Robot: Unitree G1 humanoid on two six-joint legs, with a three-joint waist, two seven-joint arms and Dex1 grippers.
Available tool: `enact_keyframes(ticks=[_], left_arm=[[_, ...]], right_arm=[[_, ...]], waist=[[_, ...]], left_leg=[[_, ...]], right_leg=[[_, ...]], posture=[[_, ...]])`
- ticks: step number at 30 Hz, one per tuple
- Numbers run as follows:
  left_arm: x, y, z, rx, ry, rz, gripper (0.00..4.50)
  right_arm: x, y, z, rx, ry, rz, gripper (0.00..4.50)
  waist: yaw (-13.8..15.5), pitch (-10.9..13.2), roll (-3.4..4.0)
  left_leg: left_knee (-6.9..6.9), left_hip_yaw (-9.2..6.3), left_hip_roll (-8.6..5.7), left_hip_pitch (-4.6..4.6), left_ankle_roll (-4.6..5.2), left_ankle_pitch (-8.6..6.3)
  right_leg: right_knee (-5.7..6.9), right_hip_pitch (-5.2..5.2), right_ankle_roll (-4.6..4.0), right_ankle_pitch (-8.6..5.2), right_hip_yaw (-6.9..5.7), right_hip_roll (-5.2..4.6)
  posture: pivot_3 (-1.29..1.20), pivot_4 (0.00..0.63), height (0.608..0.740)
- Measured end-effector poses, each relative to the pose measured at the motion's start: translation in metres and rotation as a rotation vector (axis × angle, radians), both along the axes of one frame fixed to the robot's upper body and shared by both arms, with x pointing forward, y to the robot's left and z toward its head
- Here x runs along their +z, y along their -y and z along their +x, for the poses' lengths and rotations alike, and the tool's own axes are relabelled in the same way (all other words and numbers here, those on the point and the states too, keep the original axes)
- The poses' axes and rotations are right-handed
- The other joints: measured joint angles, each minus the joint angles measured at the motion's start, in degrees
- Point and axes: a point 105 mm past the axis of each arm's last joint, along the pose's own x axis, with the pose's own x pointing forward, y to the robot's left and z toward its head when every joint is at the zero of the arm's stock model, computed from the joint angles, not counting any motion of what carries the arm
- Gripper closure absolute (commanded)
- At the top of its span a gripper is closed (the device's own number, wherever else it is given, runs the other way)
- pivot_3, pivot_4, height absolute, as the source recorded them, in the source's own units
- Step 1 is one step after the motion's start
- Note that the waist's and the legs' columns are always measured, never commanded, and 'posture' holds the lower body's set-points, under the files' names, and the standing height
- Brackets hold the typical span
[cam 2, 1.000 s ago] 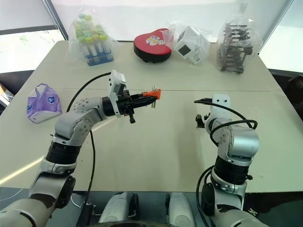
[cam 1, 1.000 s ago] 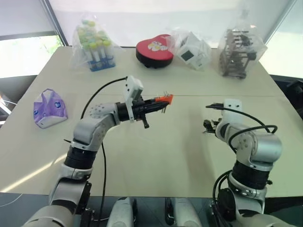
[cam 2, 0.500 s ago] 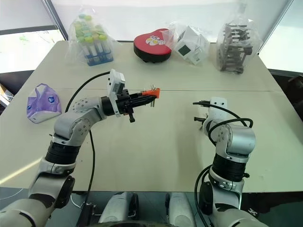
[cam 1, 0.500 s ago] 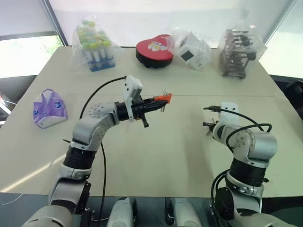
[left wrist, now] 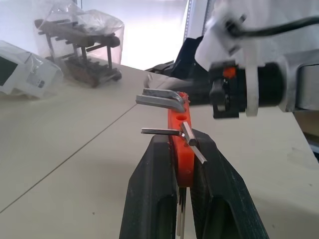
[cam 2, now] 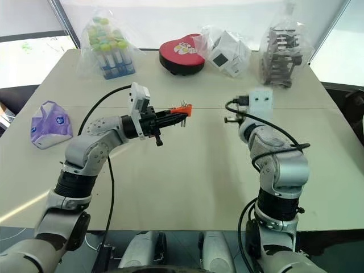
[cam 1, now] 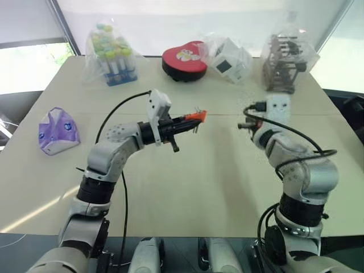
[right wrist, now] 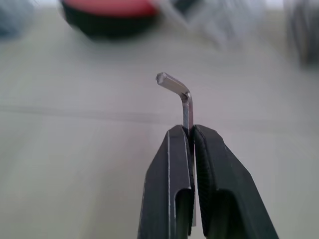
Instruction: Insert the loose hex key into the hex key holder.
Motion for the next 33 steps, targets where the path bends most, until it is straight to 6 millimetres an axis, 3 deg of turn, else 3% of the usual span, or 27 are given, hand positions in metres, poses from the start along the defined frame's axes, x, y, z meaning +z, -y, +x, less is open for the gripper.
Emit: enact_keyframes(ticks=[4,9,33], left_arm=[[0.001,0.001,0.003,0.004,0.003,0.002,4.50],[0.007,0.002,0.005,0.004,0.013,0.004,4.50],[0.009,-0.003,0.011,0.039,0.014,0.002,4.50]], right_arm=[[0.023,-0.051,-0.020,0.331,0.284,0.065,4.49],[0.034,-0.079,-0.034,0.507,0.414,0.270,4.49],[0.023,-0.081,-0.026,0.474,0.466,0.351,4.49]], waist=[[0.03,0.01,-0.03],[0.11,0.01,-0.02],[0.15,0.02,-0.02]], left_leg=[[0.00,-0.02,0.01,0.00,0.00,0.00],[0.02,0.00,0.02,0.01,-0.01,0.00],[0.03,0.01,0.02,0.01,-0.01,0.01]], right_leg=[[0.00,0.02,0.01,0.00,0.00,0.02],[0.02,0.02,0.01,0.00,-0.01,0.01],[0.03,0.03,0.00,0.00,-0.01,0.00]], posture=[[0.00,0.150,0.740],[0.00,0.150,0.740],[0.00,0.150,0.740]])
